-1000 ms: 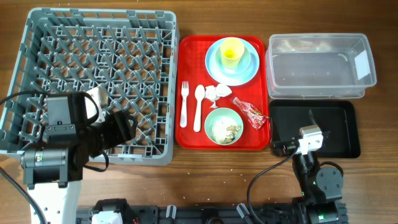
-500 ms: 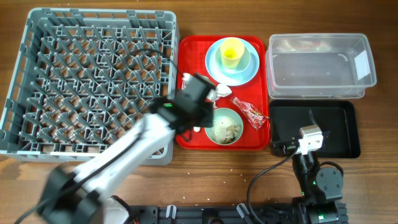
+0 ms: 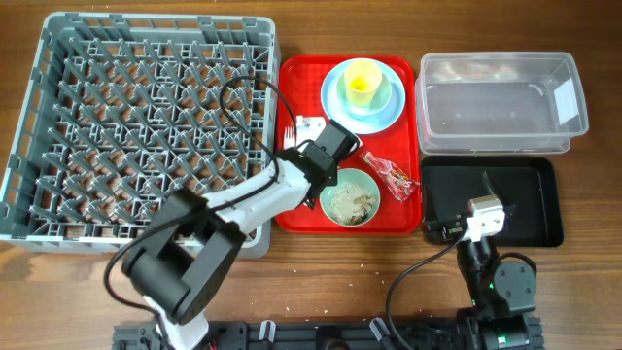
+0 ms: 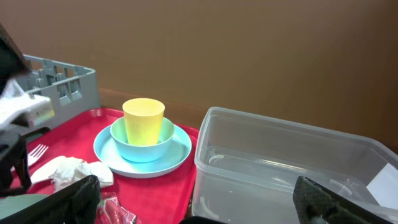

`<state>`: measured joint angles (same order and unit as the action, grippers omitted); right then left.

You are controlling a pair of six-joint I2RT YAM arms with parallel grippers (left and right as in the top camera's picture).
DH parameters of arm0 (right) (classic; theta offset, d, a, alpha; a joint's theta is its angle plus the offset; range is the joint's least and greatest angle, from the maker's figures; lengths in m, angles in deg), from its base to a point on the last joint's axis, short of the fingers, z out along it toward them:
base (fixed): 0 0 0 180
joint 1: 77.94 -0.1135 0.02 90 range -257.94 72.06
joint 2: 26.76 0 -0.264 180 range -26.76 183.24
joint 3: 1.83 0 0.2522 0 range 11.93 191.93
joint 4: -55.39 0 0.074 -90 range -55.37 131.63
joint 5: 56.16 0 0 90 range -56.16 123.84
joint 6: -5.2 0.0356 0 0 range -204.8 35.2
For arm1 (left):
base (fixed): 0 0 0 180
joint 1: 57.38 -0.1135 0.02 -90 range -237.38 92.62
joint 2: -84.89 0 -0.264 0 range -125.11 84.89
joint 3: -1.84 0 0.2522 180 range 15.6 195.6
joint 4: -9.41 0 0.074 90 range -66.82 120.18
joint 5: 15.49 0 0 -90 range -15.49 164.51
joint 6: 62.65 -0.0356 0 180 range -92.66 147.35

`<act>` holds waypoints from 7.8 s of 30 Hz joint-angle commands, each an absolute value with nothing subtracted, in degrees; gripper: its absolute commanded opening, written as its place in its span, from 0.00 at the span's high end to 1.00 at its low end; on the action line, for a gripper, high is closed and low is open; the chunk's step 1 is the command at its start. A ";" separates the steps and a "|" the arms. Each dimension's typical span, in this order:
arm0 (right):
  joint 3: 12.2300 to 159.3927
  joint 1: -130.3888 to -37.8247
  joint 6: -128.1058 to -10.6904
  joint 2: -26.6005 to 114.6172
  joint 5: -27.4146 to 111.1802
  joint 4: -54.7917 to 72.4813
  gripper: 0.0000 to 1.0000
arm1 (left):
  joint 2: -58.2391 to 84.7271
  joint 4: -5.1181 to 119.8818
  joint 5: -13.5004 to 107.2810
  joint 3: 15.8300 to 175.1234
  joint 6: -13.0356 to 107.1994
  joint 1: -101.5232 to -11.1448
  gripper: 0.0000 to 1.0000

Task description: Sort waste into correct bins and load items into the dishwasher rack

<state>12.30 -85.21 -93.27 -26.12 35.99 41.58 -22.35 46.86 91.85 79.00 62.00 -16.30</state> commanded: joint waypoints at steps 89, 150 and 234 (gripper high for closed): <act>12.23 -84.99 -93.83 -26.49 36.67 41.73 0.00 | 12.38 55.71 97.25 83.54 49.39 -21.94 0.96; 12.23 -84.99 -93.81 -26.49 36.67 41.73 0.00 | -17.26 74.20 82.71 88.77 58.26 -11.32 0.69; 83.35 -100.86 -76.33 74.25 34.07 -12.56 0.95 | 15.46 70.59 80.09 89.55 58.00 -31.41 0.00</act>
<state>80.75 -101.01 -77.09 81.81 32.78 -11.12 15.31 70.73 80.44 88.96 58.11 -31.17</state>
